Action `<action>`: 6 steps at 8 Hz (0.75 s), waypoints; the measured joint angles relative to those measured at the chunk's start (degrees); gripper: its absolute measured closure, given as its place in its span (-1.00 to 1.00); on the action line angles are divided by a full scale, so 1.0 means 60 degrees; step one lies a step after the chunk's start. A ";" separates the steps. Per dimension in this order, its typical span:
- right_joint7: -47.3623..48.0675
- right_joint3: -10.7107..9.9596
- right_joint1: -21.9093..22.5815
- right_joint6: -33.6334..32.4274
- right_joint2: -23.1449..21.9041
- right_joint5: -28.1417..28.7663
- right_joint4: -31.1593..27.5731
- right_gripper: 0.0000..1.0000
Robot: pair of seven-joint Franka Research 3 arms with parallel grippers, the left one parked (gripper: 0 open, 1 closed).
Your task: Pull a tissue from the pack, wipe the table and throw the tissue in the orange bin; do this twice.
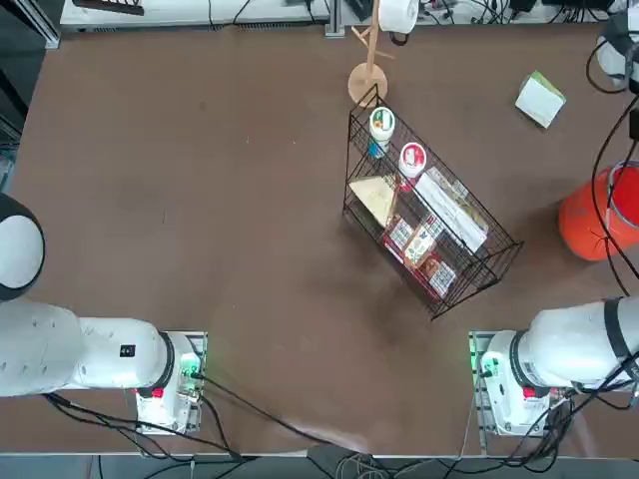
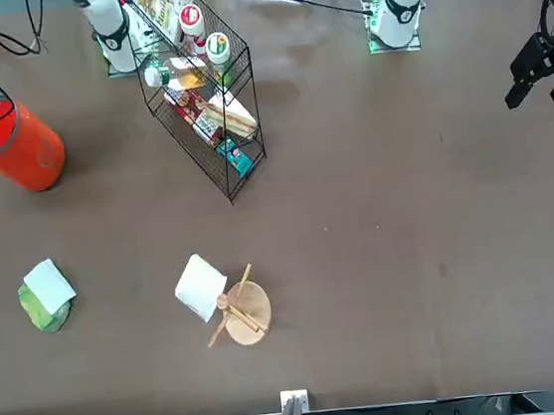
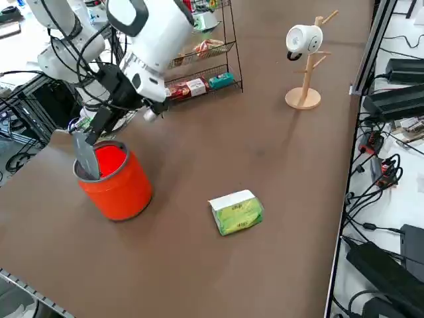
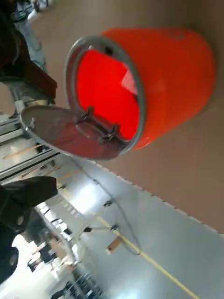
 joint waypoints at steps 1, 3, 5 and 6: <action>-0.0172 0.0030 0.0035 0.0014 -0.0008 0.0664 0.0495 -1.00; -0.0282 0.0053 0.0131 0.0046 -0.0019 0.2278 0.1463 -1.00; -0.0284 0.0067 0.0216 0.0045 -0.0032 0.3935 0.2367 -1.00; -0.0284 0.0077 0.0271 0.0044 -0.0040 0.4644 0.2756 -1.00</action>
